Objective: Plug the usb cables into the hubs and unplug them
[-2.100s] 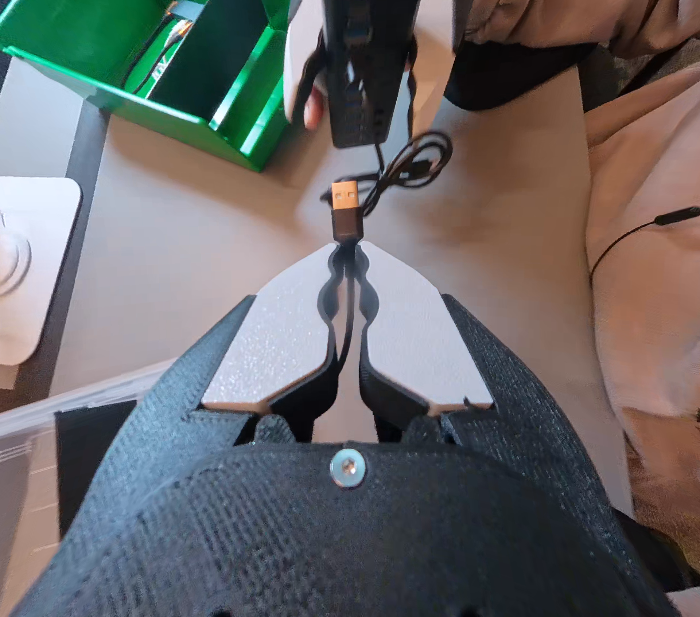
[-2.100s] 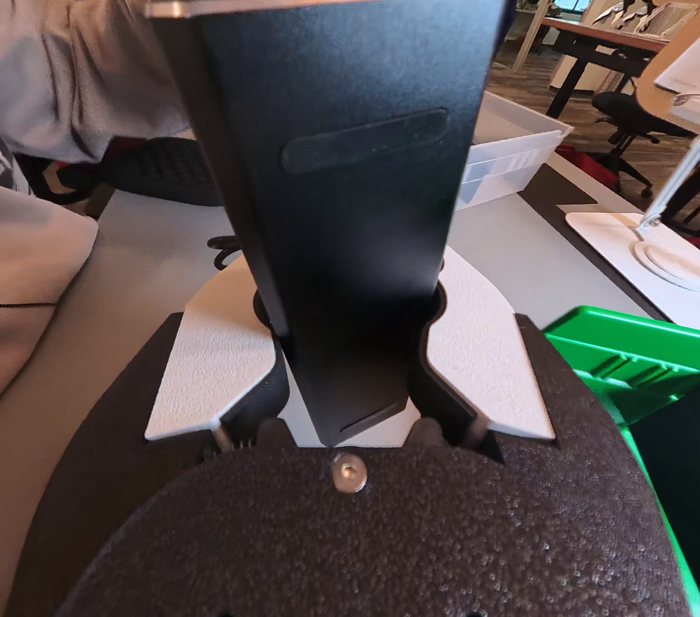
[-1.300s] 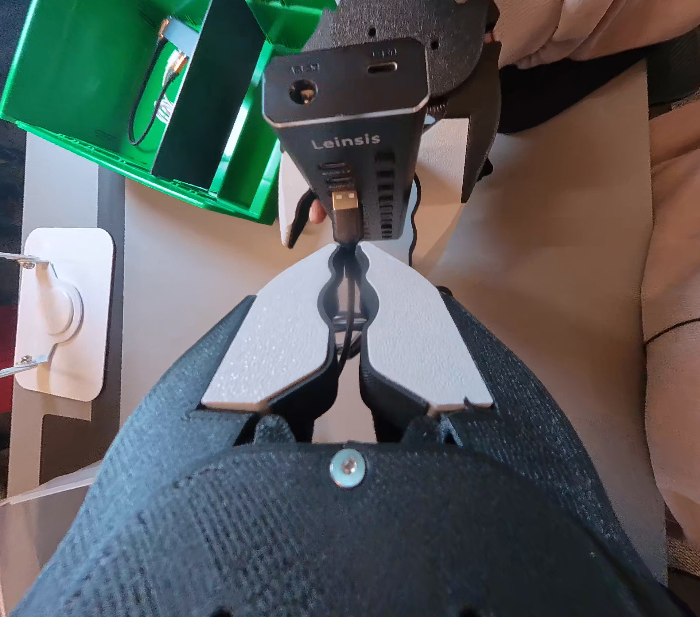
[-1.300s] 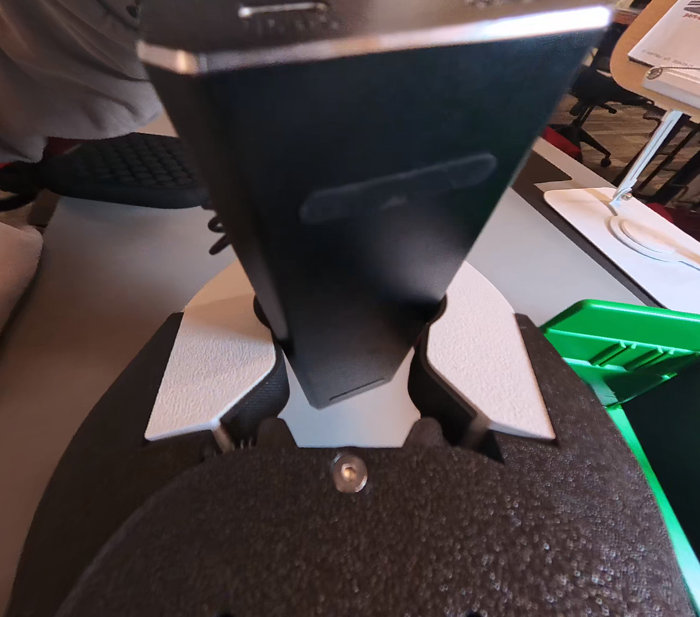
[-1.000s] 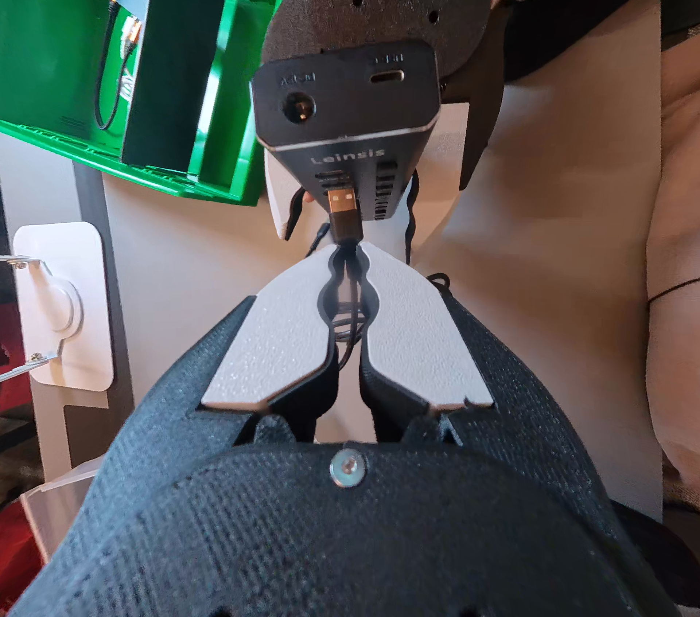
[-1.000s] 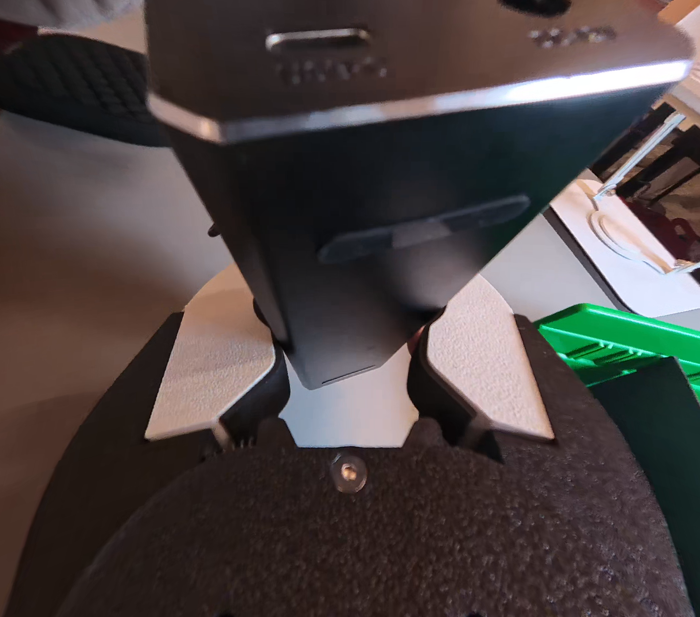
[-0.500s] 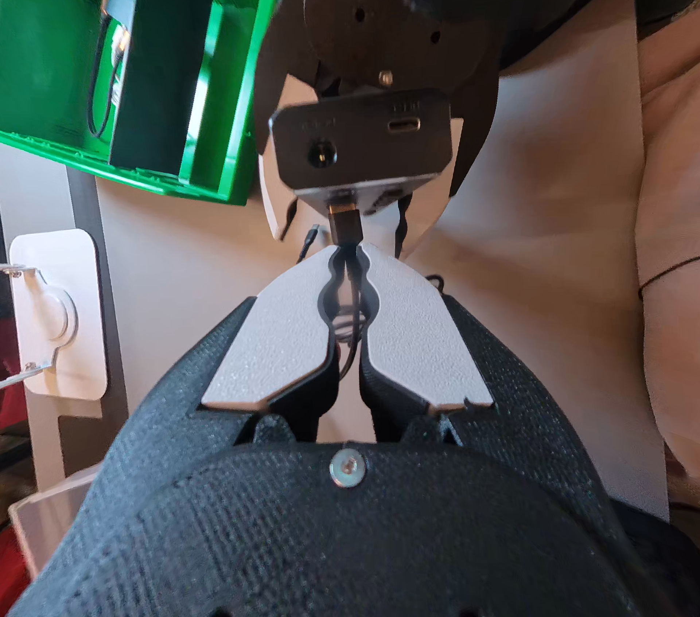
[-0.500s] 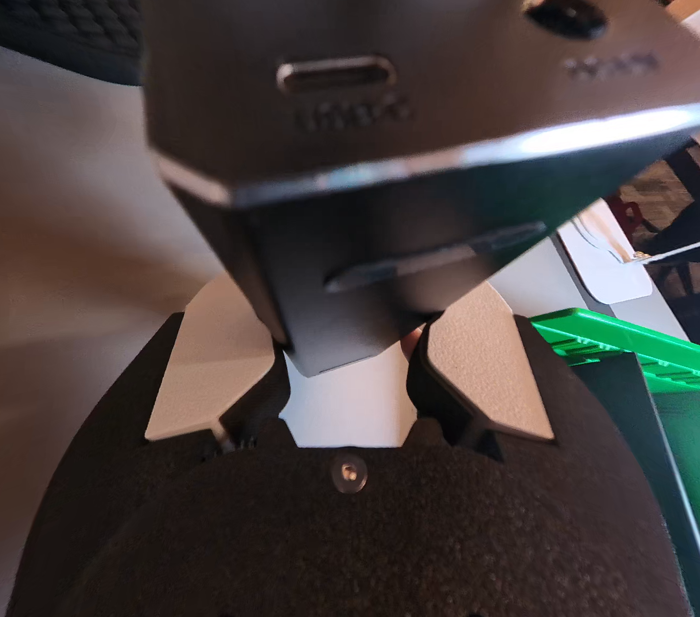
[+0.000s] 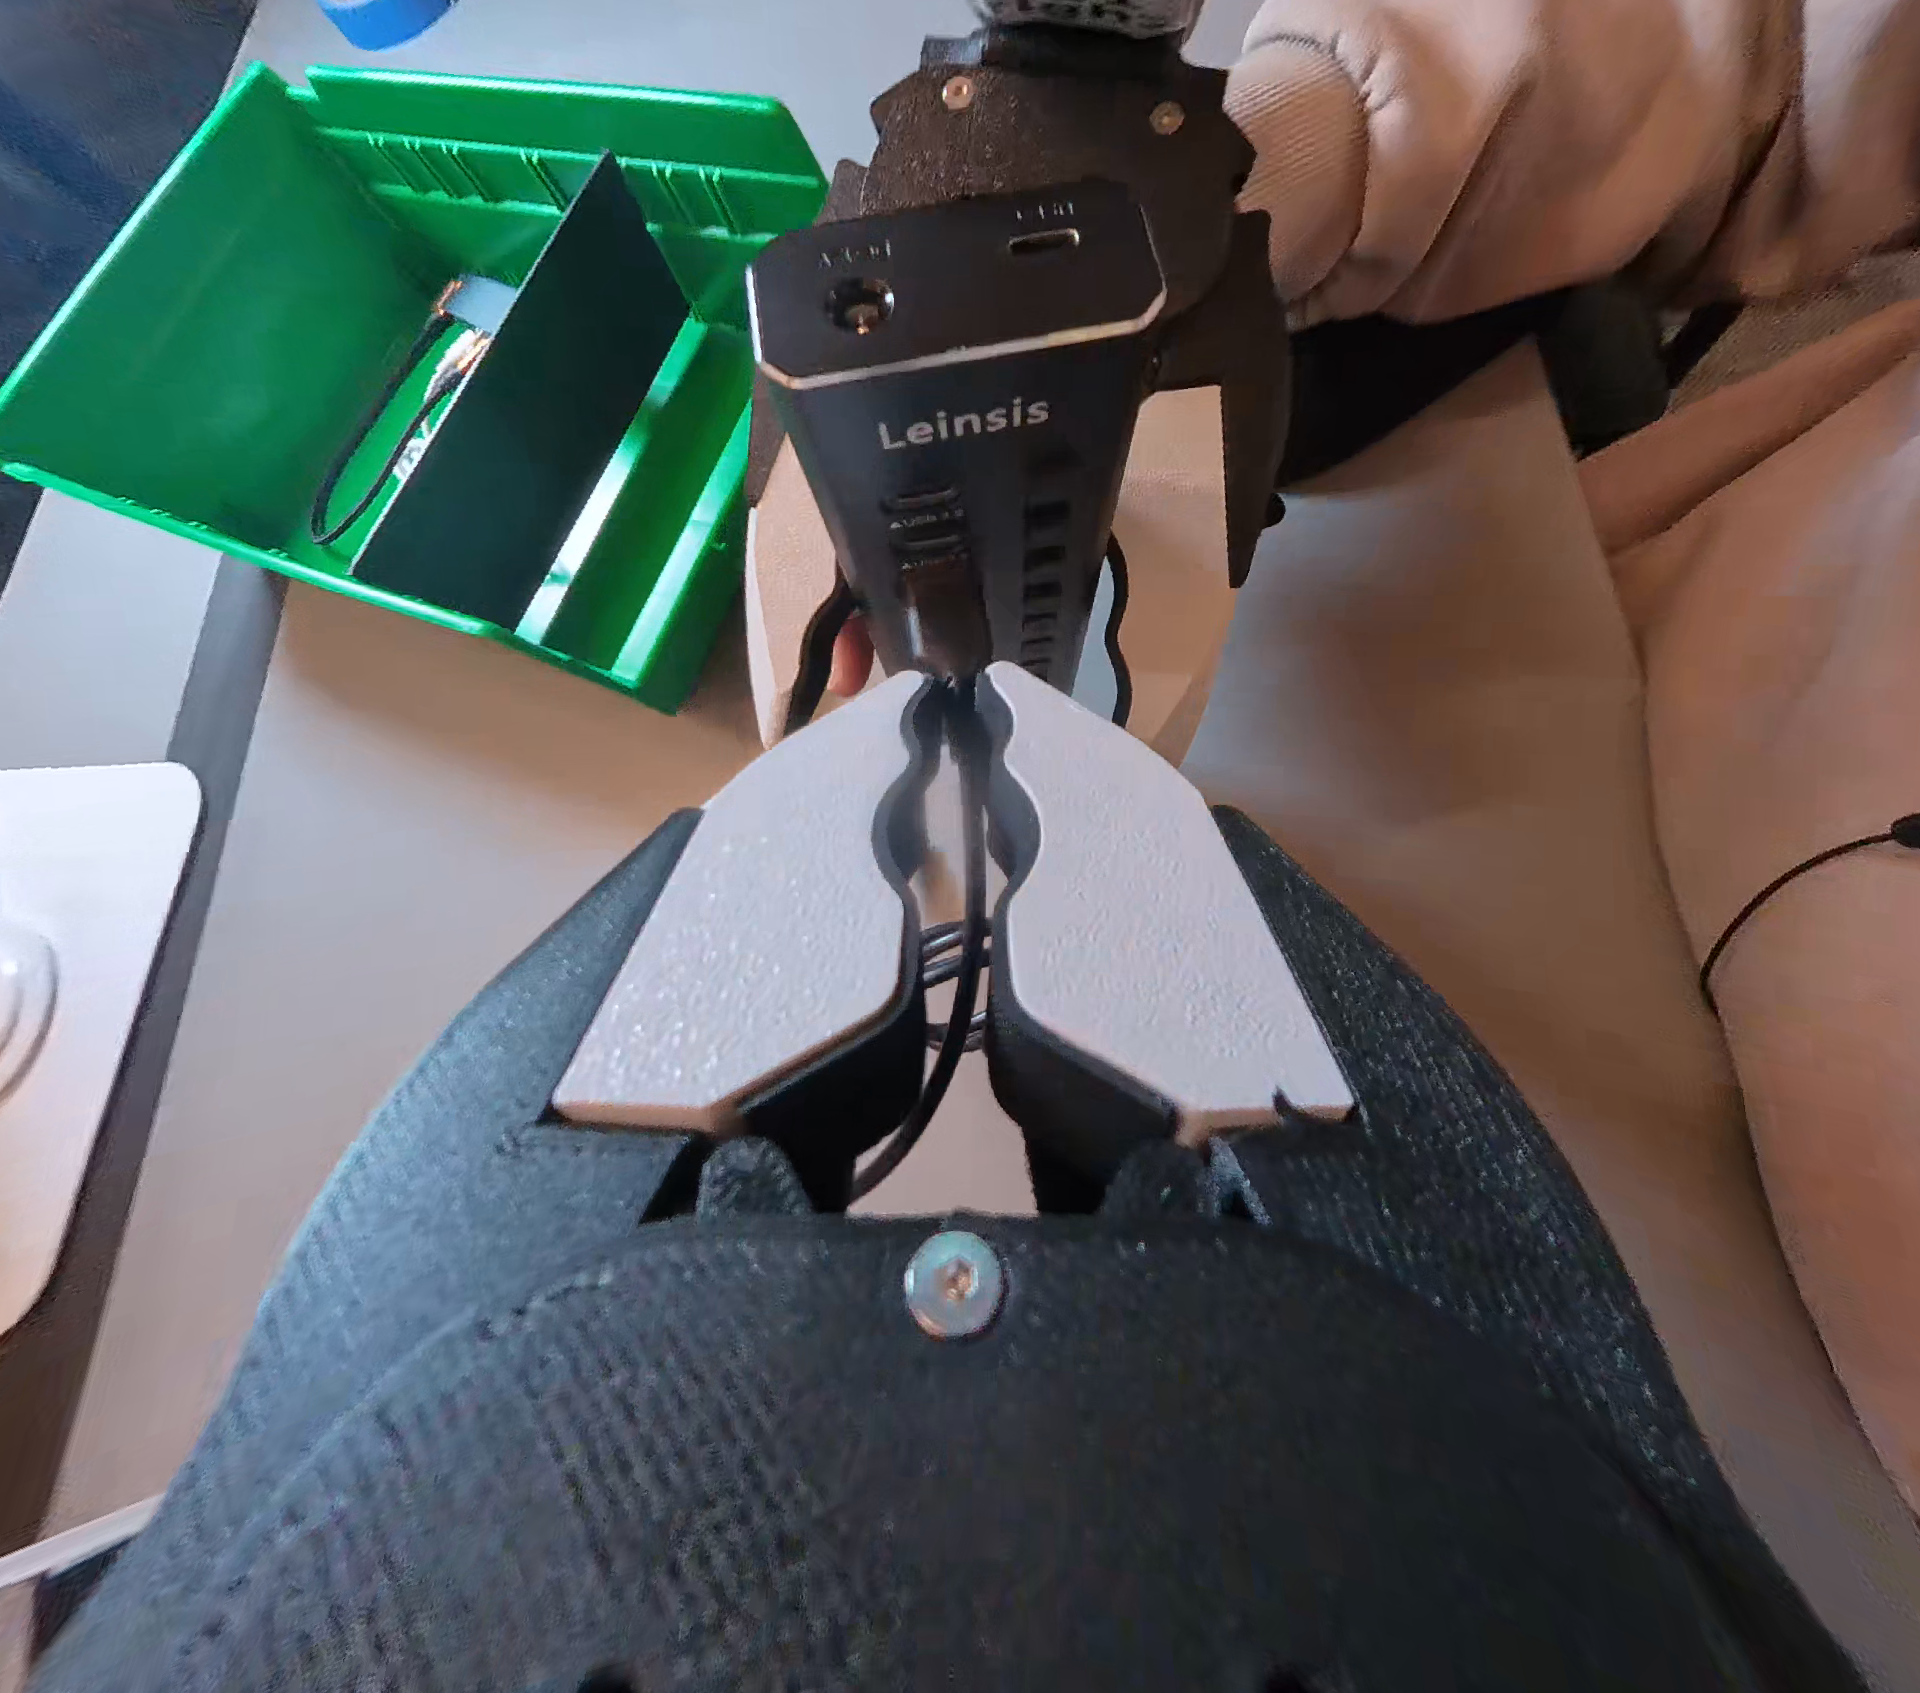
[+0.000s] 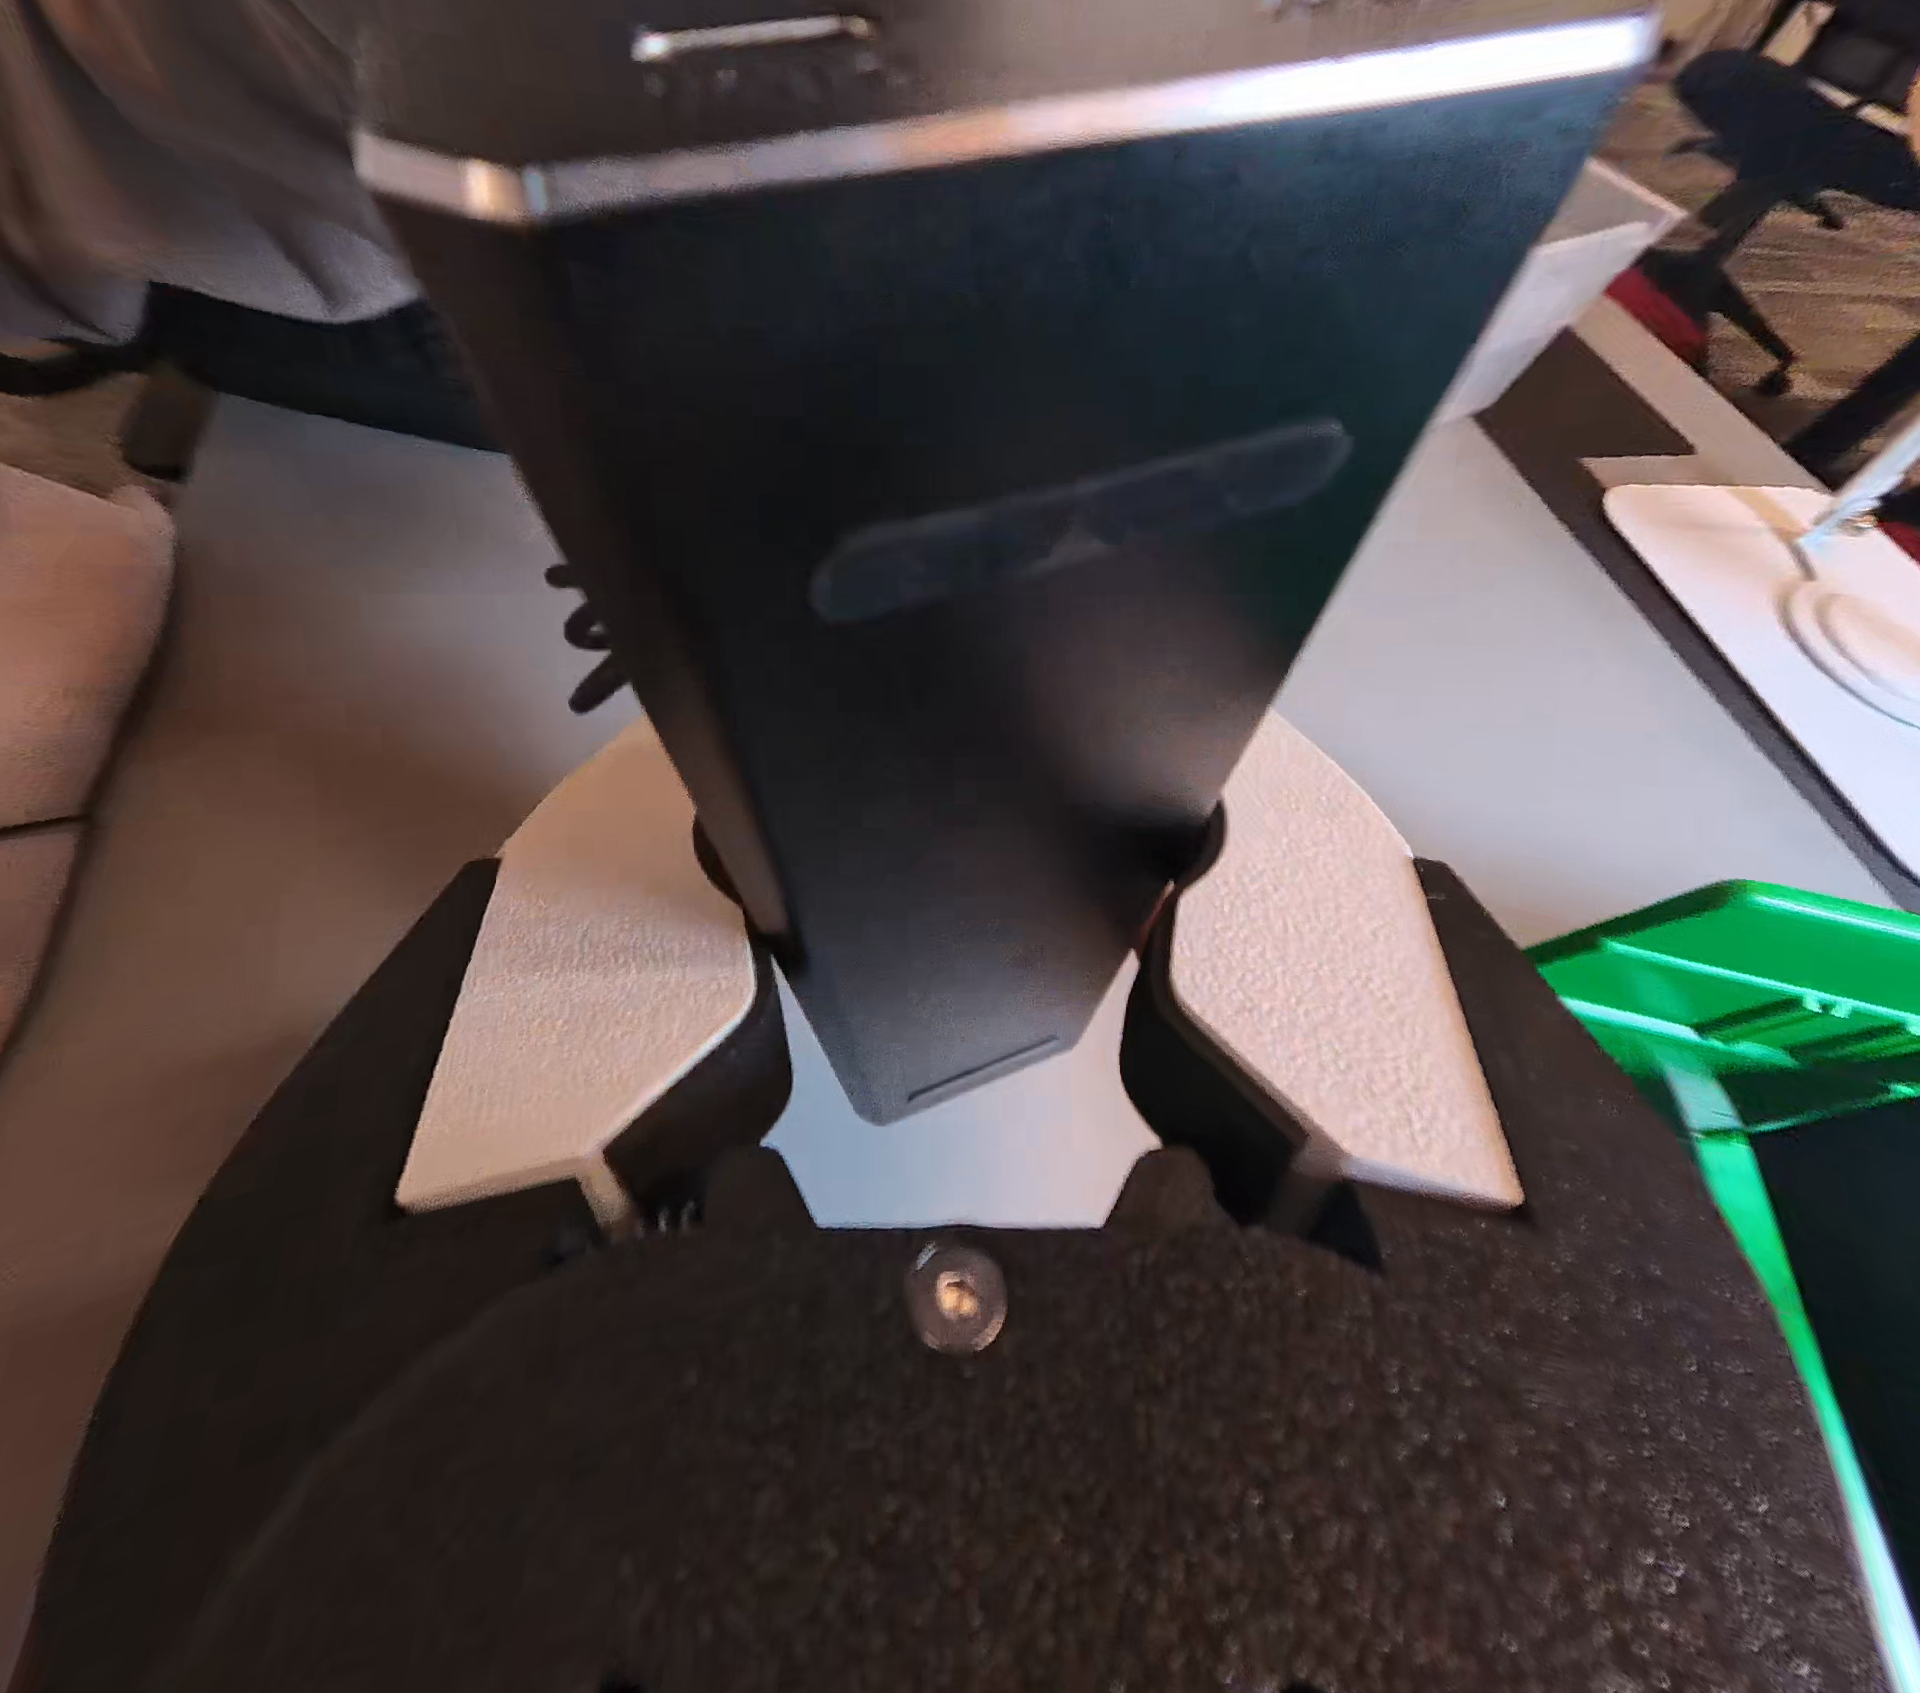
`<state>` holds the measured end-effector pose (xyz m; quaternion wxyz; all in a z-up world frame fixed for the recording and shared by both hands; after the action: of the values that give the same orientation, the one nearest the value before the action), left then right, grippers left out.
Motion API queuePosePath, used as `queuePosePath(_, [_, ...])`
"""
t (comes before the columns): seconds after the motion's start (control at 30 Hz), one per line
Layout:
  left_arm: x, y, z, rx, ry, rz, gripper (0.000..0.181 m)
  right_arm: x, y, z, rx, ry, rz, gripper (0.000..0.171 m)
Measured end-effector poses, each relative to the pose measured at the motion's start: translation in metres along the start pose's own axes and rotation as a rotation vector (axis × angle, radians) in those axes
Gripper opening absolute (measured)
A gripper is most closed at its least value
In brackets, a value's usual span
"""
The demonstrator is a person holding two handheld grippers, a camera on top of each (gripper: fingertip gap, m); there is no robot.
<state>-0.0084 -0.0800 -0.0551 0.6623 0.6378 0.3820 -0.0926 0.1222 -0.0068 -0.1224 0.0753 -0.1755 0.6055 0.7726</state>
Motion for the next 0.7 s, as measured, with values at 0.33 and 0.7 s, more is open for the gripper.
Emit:
queuePosePath(0.33, [-0.005, -0.023, -0.007, -0.076, -0.045, 0.06, 0.006, -0.004, 0.007, -0.001, -0.065, -0.063, 0.082, 0.073])
queuePosePath(0.7, [-0.093, -0.002, -0.001, 0.031, 0.223, 0.543, 0.035, -0.065, 0.082, 0.045, -0.246, -0.281, 0.034, 0.072])
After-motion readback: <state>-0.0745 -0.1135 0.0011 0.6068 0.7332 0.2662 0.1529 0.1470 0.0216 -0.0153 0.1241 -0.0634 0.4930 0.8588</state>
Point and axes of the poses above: each gripper's, where its closed fingertips meet, x out along the fingers, y out of its top, z = x × y across the jaws, the point moved 10 cm from there along -x, back along the fingers, and after that the axes turned 8 degrees about -y, right-handed, at the moved point
